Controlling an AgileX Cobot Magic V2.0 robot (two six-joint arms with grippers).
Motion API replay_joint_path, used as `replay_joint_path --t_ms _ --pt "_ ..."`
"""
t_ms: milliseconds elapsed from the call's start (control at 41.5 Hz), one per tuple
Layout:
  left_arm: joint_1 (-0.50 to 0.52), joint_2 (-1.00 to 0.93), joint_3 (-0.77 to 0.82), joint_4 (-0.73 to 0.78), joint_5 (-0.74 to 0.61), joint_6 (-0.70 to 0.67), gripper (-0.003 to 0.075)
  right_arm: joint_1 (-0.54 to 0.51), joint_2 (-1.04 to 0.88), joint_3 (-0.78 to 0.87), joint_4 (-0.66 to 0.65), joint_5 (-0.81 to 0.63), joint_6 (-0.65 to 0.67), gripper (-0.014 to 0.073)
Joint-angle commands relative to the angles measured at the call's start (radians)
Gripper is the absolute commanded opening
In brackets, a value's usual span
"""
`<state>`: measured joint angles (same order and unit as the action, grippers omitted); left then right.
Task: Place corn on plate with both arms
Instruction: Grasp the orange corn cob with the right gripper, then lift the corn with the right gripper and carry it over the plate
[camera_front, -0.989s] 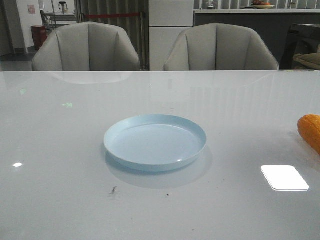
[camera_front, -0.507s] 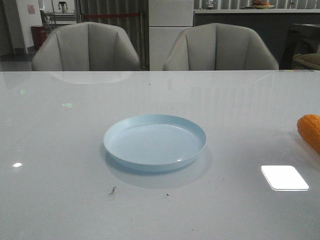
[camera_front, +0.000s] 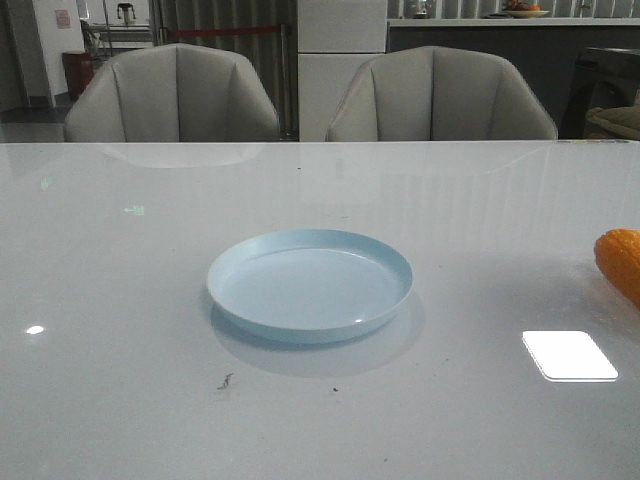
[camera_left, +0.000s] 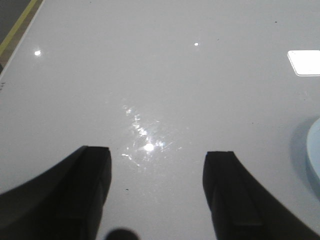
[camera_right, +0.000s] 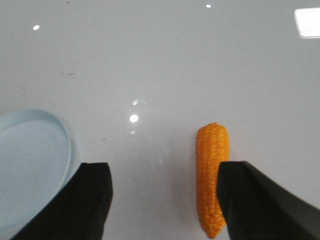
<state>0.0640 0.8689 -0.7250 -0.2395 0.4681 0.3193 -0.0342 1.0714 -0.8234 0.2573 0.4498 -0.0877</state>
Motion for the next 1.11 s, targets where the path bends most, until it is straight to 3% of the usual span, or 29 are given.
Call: replay_joint_path --t_ms 0,290,507,1086 --pt "-0.028 -0.012 -0.027 -0.027 -0.082 -0.001 0.0456 -0.088 0.067 -0.138 0.003 0.023 0.004 0.0550" --pt "-0.108 -0.012 -0.027 -0.028 -0.104 -0.001 0.0456 -0.127 0.457 -0.530 -0.076 0.381 -0.029 0.0550" --pt "-0.116 -0.012 -0.027 -0.028 -0.102 -0.001 0.0456 -0.127 0.735 -0.727 -0.076 0.631 -0.029 0.0550" --pt "-0.116 -0.012 -0.027 -0.026 -0.123 -0.001 0.0456 -0.126 0.896 -0.757 -0.076 0.653 -0.030 0.0550"
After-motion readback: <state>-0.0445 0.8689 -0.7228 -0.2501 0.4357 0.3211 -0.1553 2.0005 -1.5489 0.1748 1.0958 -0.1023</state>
